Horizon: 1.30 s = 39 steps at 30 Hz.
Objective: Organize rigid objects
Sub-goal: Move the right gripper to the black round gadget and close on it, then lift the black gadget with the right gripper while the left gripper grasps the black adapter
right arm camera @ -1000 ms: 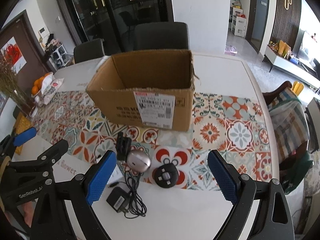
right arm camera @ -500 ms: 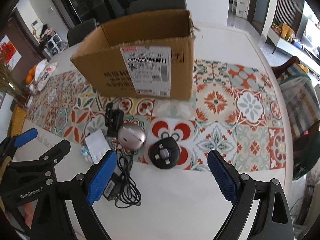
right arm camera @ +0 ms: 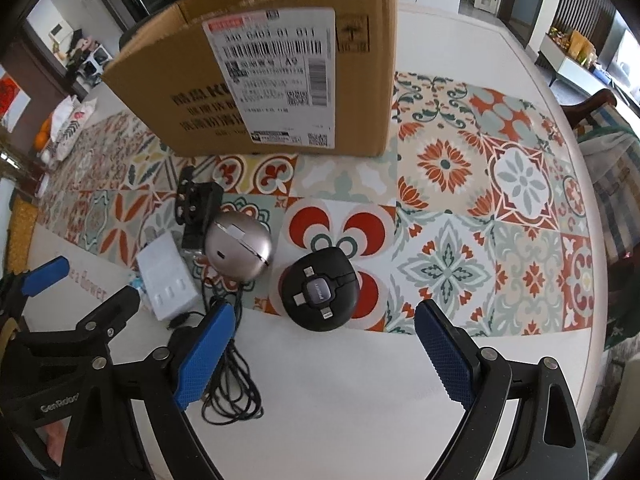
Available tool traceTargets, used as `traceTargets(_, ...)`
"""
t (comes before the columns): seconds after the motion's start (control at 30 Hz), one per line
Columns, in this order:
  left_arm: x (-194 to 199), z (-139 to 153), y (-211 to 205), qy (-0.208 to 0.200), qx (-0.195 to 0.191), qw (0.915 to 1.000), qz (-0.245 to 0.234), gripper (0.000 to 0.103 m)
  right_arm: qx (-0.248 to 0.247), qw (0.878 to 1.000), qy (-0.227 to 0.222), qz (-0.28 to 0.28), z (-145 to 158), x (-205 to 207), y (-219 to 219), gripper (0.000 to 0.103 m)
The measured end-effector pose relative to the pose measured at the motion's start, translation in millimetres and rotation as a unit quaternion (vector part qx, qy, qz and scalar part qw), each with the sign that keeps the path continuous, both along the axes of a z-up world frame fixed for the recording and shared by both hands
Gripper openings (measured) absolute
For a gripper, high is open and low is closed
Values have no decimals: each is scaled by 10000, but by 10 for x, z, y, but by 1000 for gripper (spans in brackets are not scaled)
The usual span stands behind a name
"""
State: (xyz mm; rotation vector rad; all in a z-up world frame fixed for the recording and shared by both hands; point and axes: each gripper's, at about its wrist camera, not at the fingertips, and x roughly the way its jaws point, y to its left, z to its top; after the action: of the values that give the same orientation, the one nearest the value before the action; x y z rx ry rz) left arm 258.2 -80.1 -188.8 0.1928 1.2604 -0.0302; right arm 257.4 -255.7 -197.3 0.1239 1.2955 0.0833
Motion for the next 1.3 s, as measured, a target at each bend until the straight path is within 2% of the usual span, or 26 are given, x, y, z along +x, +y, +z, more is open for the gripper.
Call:
traceTargets(0.43,124,-195,-45,197,88,9998,9,103,25,9994,346,-54,-409,191,39,86)
traceTargets(0.73,139,-225,-47,226,47,9997,40,103,-65,9989,469,-31,-559,267,119,70)
traceTargets(0.87,142,-231,-64,230,42,9997,29,103,-202,9990,405,29,-565,274,180,64)
traceTargets(0.93,139,-225,-67,221,-3,9998,25,103,-265,9990,369,27,-565,277,215,56)
traceTargets(1.1,101,-153,-60,139,-102,9999,-14,102,-129,9991,391,-76,-542,256,196,56)
traceTargets(1.3,-41,-29,-36,25,-189,9997,-158,102,21,9996,228,-143,-274,48,87,56)
